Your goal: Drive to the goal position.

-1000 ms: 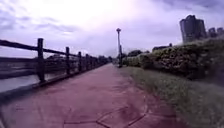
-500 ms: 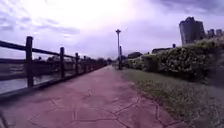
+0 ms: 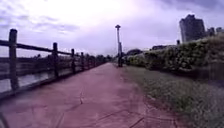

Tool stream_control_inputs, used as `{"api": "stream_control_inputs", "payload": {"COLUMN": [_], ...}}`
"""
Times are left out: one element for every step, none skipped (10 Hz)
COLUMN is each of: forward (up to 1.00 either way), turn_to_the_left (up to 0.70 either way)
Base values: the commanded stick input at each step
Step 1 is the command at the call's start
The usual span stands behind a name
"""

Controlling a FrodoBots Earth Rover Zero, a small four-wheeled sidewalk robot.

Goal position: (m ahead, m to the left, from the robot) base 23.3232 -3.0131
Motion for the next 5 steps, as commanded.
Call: {"api": "stream_control_inputs", "payload": {"forward": [1.0,1.0,1.0,1.0,1.0], "turn_to_the_left": [0.07,0.35,0.4,0.4,0.34]}}
